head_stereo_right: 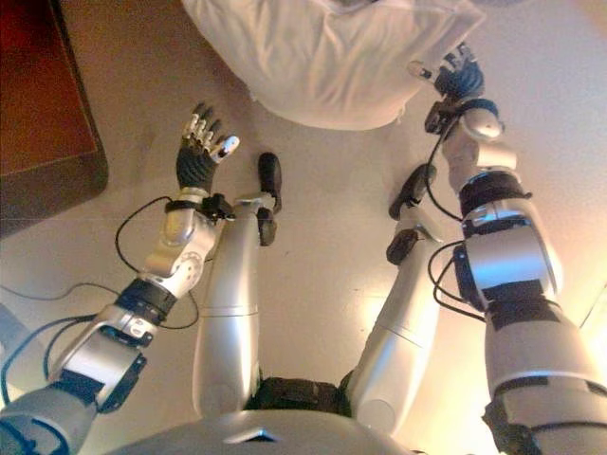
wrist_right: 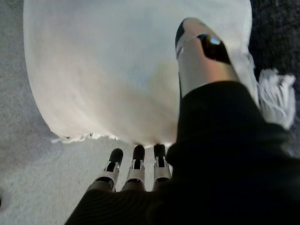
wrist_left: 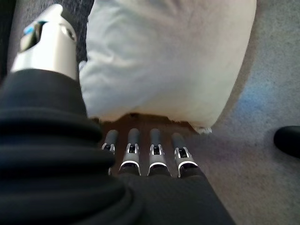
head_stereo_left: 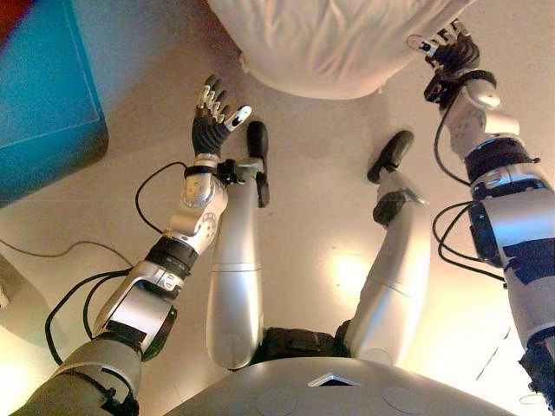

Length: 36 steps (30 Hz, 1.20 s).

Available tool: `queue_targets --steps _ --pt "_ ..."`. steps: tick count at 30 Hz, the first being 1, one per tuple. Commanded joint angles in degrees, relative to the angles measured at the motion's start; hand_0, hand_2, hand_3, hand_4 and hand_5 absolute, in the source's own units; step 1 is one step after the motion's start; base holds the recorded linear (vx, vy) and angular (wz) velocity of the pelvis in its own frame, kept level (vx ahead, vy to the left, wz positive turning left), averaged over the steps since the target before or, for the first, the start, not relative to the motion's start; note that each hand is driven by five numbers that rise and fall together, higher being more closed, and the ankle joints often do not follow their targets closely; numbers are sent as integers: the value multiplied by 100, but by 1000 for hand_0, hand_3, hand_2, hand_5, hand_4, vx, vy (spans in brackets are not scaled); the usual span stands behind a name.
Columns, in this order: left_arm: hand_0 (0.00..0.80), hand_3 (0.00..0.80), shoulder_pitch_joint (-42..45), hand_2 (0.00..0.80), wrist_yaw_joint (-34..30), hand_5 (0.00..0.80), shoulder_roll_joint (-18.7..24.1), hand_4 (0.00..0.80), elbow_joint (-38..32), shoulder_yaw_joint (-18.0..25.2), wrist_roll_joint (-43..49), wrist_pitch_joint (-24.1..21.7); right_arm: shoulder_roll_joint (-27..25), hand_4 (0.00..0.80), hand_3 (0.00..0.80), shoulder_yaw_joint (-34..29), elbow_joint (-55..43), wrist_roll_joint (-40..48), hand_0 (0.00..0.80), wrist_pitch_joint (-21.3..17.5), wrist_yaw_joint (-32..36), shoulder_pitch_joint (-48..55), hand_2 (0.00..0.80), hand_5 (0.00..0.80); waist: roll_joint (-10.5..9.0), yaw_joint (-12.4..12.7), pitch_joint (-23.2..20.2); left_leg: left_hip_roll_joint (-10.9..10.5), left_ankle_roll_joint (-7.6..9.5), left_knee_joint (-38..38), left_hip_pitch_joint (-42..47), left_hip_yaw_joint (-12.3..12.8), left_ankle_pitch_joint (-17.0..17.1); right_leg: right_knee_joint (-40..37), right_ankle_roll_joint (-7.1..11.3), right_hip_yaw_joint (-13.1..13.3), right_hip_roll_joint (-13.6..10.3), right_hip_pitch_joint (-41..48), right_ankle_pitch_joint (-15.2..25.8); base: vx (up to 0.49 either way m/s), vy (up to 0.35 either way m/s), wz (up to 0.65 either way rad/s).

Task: Pick up the cushion and take it to the sofa

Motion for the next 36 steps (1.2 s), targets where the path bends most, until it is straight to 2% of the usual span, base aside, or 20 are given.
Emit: queue_targets --steps 1,10,17,20,21,23,25,36 --pt "0 0 363 0 -123 0 -129 0 -642 -1 -114 -198 -471 0 0 183 66 -74 0 99 236 -170 0 0 697 52 -41 38 -100 -630 -53 -116 323 396 399 227 -83 -305 -15 1 -2 7" --pt "0 0 575 0 -331 0 11 0 -1046 -24 -257 -230 -609 0 0 310 137 -97 0 205 388 -511 0 0 788 183 -41 1 -128 -609 -198 -132 371 586 386 281 -184 -441 -108 0 4 8" --pt "0 0 663 0 -452 0 99 0 -1260 12 -394 -222 -616 0 0 481 156 -279 0 300 1066 -651 0 0 829 249 -41 -19 -145 -577 -286 -132 390 731 360 312 -251 -549 -175 -18 -6 8" --pt "0 0 693 0 -469 0 117 0 -1360 49 -385 -179 -640 0 0 589 162 -325 0 209 1312 -665 0 0 830 266 -41 -9 -155 -611 -288 -131 423 738 359 304 -273 -563 -171 -7 2 1" --pt "0 0 703 0 -465 0 124 0 -1397 47 -389 -171 -651 88 88 608 164 -292 88 167 1363 -671 88 88 834 269 -41 -4 -163 -620 -286 -130 435 732 359 305 -278 -562 -166 0 0 0" --pt "0 0 729 0 -496 0 156 0 -1448 56 -432 -173 -657 320 320 645 144 -392 320 158 1444 -695 320 320 845 277 -41 -4 -174 -601 -293 -136 429 744 362 314 -286 -572 -168 0 0 0" --pt "0 0 724 0 -510 0 167 0 -1500 70 -456 -146 -652 800 800 702 142 -520 800 143 1519 -741 800 800 852 290 -41 -5 -182 -614 -289 -136 437 743 366 314 -298 -574 -166 -10 7 2" --pt "0 0 743 0 -567 0 250 0 -1636 13 -503 -195 -640 800 800 904 99 -432 800 71 1702 -905 800 800 861 327 -41 20 -215 -744 -273 -119 498 663 401 280 -350 -572 -119 -9 -5 4"
